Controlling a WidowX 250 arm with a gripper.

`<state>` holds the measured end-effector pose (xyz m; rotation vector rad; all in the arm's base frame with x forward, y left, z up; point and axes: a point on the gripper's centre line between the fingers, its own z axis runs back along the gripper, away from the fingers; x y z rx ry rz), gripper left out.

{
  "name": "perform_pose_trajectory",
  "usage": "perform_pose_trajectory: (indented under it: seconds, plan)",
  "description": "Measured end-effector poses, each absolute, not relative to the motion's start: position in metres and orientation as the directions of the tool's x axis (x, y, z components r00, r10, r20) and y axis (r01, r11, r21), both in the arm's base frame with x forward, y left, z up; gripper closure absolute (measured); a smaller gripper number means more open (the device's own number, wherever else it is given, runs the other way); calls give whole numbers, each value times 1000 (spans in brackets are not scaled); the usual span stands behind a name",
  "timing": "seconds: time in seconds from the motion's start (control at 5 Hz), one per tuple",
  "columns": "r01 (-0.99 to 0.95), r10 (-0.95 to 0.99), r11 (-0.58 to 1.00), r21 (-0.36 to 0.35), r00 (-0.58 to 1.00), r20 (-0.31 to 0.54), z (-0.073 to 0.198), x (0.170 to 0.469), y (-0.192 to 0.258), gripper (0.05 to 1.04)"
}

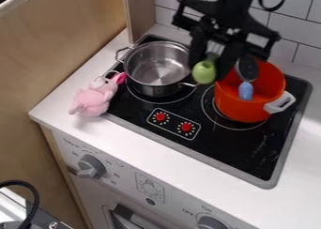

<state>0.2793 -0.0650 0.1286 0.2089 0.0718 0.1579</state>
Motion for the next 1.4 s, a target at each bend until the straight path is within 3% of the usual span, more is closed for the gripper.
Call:
perform_pose_trajectory:
  seconds: [0.8, 1.4]
  plan:
    - [-159, 169, 971, 177, 985, -43, 123, 300, -69, 741]
    - [-155, 163, 968, 198, 986, -26, 120, 316, -69, 741]
